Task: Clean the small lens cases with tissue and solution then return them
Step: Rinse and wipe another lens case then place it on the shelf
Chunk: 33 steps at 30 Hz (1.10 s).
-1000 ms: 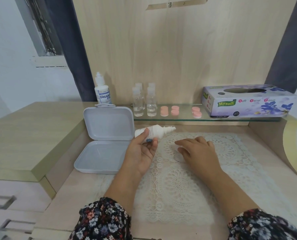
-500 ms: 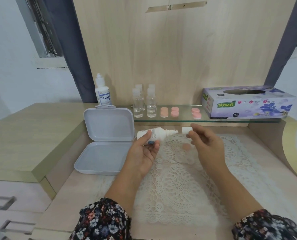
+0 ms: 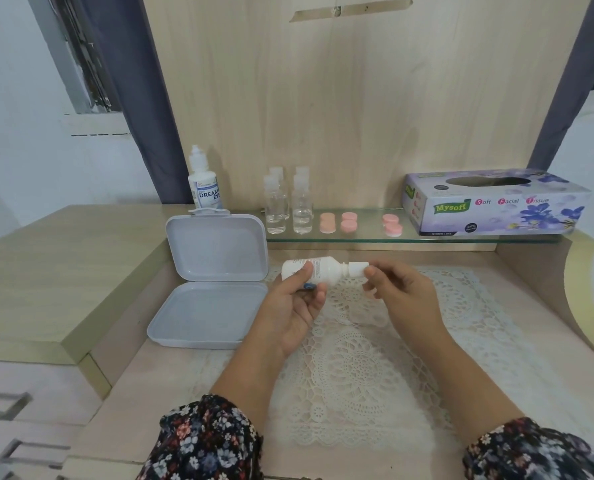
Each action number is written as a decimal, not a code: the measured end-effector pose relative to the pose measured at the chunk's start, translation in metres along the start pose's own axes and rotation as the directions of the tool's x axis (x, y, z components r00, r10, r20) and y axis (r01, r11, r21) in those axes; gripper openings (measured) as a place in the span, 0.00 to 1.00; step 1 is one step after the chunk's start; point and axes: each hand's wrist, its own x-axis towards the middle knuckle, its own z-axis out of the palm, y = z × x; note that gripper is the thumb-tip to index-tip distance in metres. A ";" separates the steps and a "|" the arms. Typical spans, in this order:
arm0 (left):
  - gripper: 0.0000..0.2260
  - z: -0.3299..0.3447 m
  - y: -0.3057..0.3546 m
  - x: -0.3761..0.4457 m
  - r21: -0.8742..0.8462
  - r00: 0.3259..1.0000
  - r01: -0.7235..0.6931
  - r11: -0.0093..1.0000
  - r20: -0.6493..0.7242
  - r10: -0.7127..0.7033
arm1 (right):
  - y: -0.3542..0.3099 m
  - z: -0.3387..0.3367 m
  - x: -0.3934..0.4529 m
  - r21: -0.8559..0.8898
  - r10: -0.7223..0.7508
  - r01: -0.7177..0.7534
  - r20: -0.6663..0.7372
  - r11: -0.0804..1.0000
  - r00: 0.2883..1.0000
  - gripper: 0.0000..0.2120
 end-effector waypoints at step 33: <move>0.21 0.001 -0.001 -0.002 0.035 0.999 0.012 0.999 0.045 -0.014 | -0.004 0.002 -0.004 -0.036 0.055 -0.055 -0.001 0.998 0.998 0.02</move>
